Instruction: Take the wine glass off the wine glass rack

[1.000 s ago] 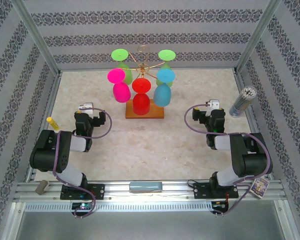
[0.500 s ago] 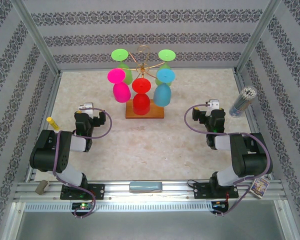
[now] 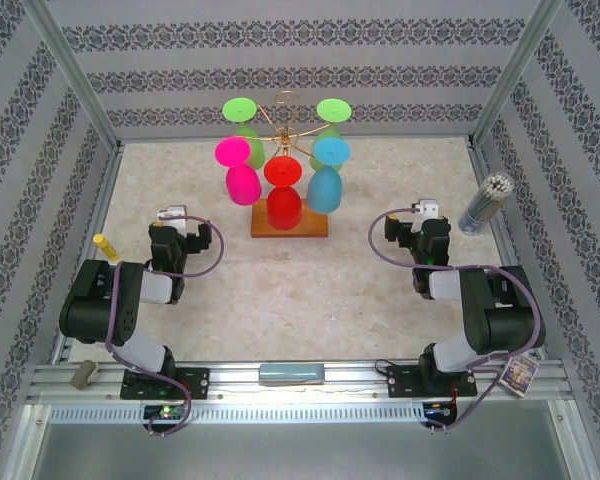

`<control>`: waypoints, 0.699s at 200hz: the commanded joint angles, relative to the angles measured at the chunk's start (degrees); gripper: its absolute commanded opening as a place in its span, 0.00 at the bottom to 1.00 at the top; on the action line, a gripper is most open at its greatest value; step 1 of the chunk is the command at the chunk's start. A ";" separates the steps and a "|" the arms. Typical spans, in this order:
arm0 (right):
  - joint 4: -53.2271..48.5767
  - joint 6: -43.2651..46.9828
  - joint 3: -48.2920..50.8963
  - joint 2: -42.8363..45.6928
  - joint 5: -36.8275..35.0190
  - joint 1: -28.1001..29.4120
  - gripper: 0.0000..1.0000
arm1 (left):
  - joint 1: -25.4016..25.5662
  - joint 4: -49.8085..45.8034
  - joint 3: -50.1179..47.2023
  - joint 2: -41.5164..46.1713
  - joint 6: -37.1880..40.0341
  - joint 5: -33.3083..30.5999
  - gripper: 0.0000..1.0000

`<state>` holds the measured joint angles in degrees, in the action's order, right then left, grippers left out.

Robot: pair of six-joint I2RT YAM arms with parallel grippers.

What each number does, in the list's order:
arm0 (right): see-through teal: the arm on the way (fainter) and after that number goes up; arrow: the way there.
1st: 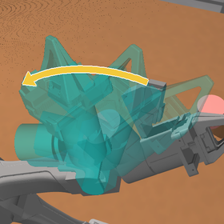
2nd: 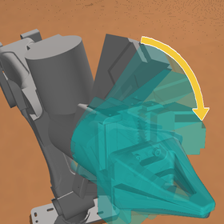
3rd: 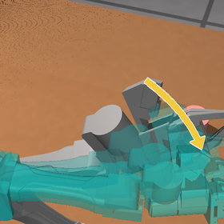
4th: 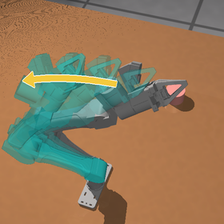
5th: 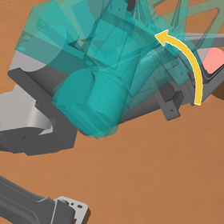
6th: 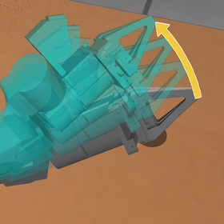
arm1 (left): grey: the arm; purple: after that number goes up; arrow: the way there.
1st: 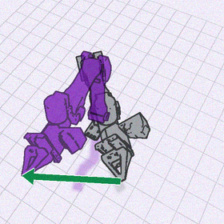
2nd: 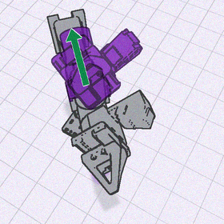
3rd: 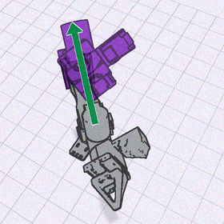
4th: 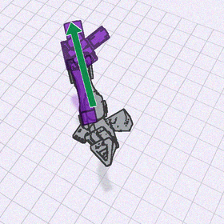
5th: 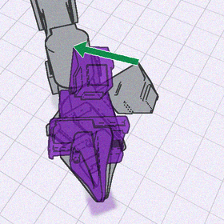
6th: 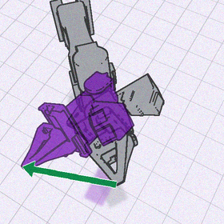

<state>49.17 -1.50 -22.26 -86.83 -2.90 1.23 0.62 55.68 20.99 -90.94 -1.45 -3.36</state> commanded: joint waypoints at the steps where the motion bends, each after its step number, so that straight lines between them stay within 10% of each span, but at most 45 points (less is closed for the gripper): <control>1: 1.63 0.00 -0.06 0.25 1.22 -0.43 0.98 | -0.36 -0.92 0.98 -0.21 0.93 0.89 1.00; 44: -4.09 -0.95 -1.67 3.71 -0.58 -0.53 0.94 | -0.21 -3.39 1.19 2.47 0.64 -0.66 0.94; 140: -57.37 -14.76 -23.76 26.84 2.98 -3.64 0.86 | 1.05 -53.27 21.98 25.90 -11.64 -2.31 0.70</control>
<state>9.87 -10.57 -38.79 -62.67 -4.69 -0.82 1.13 21.50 36.82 -68.95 -6.15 -7.51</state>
